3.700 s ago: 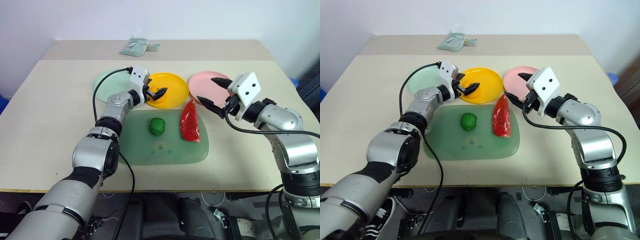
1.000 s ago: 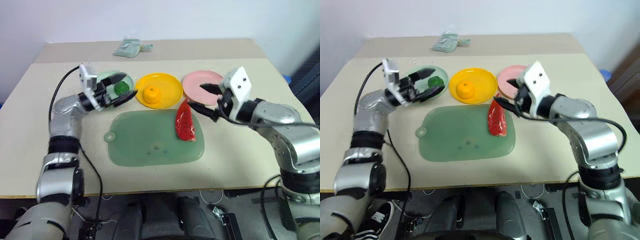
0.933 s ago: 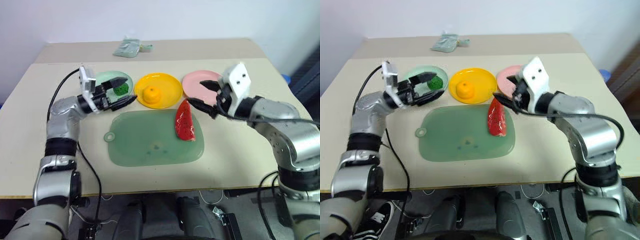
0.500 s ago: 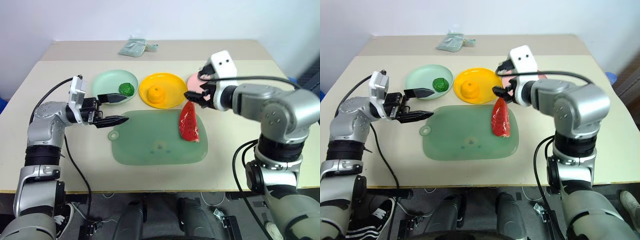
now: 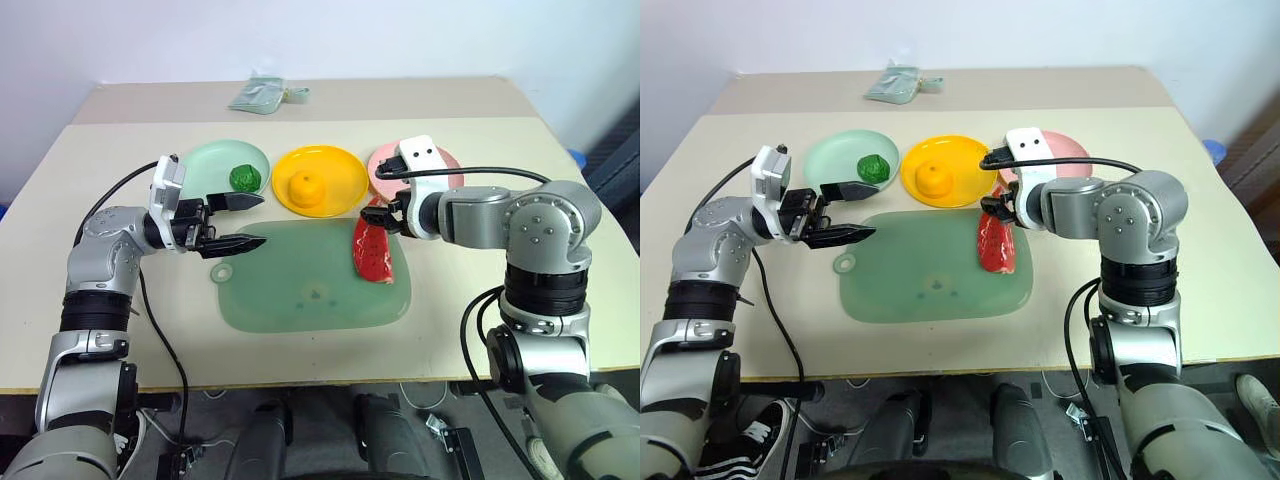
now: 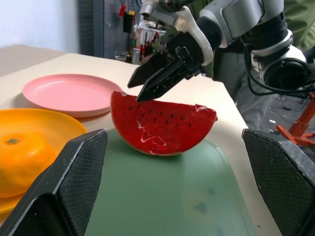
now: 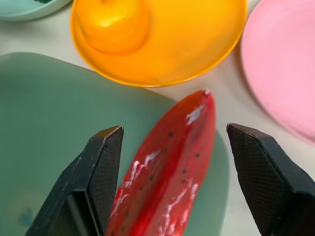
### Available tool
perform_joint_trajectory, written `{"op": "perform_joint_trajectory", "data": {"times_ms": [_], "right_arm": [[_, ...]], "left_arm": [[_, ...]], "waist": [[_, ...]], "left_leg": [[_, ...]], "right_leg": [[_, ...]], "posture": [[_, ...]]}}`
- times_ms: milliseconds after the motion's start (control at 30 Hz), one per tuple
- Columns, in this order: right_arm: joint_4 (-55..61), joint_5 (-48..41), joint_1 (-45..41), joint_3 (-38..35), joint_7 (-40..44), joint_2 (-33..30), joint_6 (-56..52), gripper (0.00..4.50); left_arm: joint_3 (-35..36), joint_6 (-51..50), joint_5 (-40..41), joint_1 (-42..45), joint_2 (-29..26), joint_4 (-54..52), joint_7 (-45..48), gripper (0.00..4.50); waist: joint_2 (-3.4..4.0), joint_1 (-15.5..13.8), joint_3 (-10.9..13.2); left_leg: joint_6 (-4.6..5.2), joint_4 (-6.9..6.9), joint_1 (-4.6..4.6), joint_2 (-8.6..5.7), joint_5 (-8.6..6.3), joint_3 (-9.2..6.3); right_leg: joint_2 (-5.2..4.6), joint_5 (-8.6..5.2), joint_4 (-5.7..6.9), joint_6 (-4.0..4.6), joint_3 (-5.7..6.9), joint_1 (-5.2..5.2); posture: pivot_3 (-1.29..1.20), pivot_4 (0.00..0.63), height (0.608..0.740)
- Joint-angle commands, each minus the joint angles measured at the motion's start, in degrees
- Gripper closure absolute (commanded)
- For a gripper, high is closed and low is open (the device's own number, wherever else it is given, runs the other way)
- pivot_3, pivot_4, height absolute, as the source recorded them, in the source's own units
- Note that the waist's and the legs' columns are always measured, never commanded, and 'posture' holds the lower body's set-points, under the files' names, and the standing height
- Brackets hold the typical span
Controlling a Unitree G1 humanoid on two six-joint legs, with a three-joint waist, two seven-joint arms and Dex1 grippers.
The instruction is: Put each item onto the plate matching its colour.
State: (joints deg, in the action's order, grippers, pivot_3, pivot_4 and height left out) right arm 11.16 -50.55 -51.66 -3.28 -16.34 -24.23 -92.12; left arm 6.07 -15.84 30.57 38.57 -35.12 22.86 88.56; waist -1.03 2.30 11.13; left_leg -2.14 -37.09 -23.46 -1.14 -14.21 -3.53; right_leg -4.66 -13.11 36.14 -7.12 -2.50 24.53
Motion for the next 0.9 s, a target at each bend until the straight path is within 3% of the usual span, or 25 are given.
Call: {"op": "perform_joint_trajectory", "data": {"times_ms": [33,167,367,467,633,900], "right_arm": [[1.7,-4.4,1.2,0.3,-3.2,-0.3,-0.4,1.06],[1.4,-8.8,2.3,0.4,-6.3,2.6,-0.4,1.06],[1.0,-10.1,2.0,1.1,-7.7,1.4,-0.4,1.06],[1.6,-10.4,1.9,2.2,-7.8,0.3,-0.4,1.88],[2.5,-10.0,2.5,3.1,-7.3,-0.4,-0.4,4.35],[0.8,-7.7,-0.4,-1.3,-5.8,2.2,-0.4,4.48]], "left_arm": [[1.0,0.0,0.8,-0.2,-0.9,-2.6,-0.3,0.04],[0.7,0.9,-0.4,0.4,-0.8,-0.5,-1.2,0.04],[0.7,0.9,-0.1,0.7,-1.0,-0.3,-1.3,0.04],[0.7,1.0,0.0,0.7,-1.0,-0.3,-1.3,0.00],[0.7,0.9,0.1,0.4,-0.8,-0.8,-1.7,0.00],[1.1,1.5,0.1,0.1,-0.7,-1.0,-2.3,0.00]], "waist": [[0.00,0.1,0.0],[0.00,0.3,0.0],[0.00,0.1,0.0],[0.00,0.2,0.0],[0.00,0.2,0.0],[0.00,0.2,0.0]], "left_leg": [[0.00,0.00,0.00,0.00,0.00,0.00],[0.00,0.02,0.00,0.01,0.00,0.00],[0.01,-0.01,-0.02,0.01,0.00,0.00],[0.01,0.00,-0.02,0.01,0.00,0.00],[0.01,0.00,-0.02,0.02,0.00,0.00],[0.01,0.00,-0.02,0.02,-0.01,0.00]], "right_leg": [[0.01,0.00,0.00,0.00,0.00,0.00],[0.02,0.00,0.00,0.00,0.00,0.00],[0.00,0.00,-0.01,0.00,0.00,0.00],[0.02,0.00,-0.01,0.00,0.00,0.01],[0.02,0.00,-0.02,0.00,0.00,0.01],[0.02,0.00,-0.02,0.00,0.00,0.01]], "posture": [[0.00,0.150,0.740],[0.00,0.150,0.740],[0.00,0.150,0.740],[0.00,0.150,0.740],[0.00,0.150,0.740],[0.00,0.150,0.740]]}}
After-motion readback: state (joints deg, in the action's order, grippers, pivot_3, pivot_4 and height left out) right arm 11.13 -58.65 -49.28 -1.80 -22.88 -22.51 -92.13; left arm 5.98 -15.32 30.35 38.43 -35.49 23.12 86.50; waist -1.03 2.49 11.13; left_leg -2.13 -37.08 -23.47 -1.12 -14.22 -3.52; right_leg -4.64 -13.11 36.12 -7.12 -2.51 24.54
